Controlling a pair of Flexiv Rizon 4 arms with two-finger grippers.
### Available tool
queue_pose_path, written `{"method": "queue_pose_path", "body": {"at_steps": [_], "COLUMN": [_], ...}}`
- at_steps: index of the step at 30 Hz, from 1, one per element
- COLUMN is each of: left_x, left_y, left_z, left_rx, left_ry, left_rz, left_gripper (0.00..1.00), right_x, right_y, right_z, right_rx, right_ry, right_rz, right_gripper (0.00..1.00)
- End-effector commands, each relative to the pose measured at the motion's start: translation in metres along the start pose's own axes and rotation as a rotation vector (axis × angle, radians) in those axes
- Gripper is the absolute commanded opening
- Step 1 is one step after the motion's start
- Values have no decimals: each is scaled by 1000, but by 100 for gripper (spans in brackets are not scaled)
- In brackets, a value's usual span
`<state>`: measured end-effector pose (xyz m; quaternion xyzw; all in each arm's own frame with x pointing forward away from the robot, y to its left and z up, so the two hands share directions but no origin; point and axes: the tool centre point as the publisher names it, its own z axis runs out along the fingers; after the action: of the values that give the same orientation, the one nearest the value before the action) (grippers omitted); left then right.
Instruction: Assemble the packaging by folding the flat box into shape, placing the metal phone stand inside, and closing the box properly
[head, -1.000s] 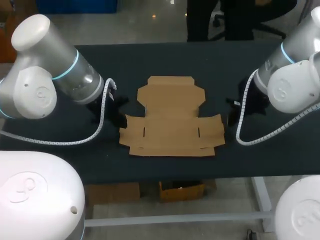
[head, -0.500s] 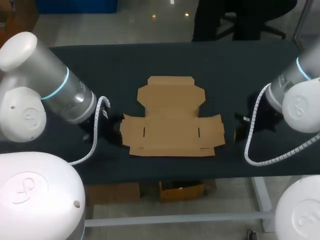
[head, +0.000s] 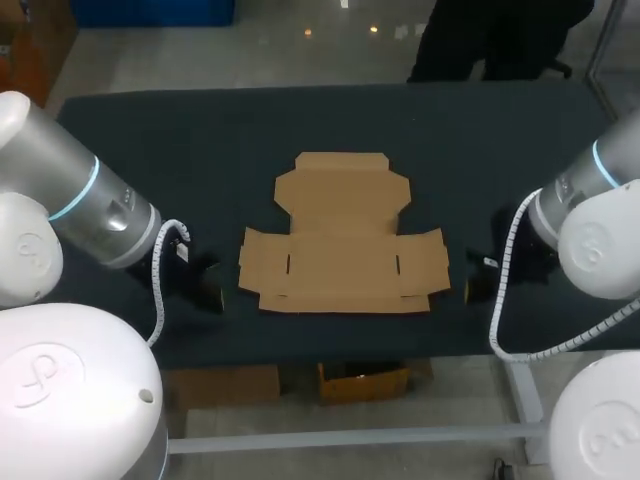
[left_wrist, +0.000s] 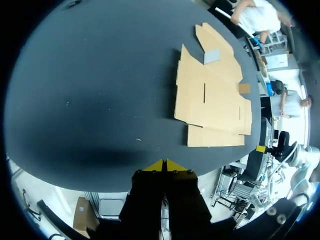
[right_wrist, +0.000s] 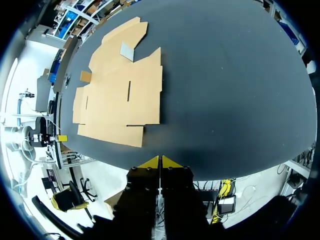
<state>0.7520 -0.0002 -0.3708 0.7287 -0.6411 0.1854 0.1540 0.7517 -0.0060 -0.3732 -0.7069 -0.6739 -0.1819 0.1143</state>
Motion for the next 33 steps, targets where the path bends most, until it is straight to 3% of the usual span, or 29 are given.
{"method": "queue_pose_path", "body": {"at_steps": [1,8,33], "left_x": [-3,-3,2], "left_y": [-1,-2,-6], "left_z": [5,14,30], "left_rx": [0,13,51], "left_ry": [12,37,44], "left_rz": [26,92,159], "left_gripper": [0,0,0], "right_x": [-4,-2,3], "right_y": [-4,-6,-3], "right_z": [5,12,34], "right_rx": [-15,-19,-1], "right_ry": [17,35,86], "right_rz": [-10,-32,-55], "right_gripper": [0,0,0]}}
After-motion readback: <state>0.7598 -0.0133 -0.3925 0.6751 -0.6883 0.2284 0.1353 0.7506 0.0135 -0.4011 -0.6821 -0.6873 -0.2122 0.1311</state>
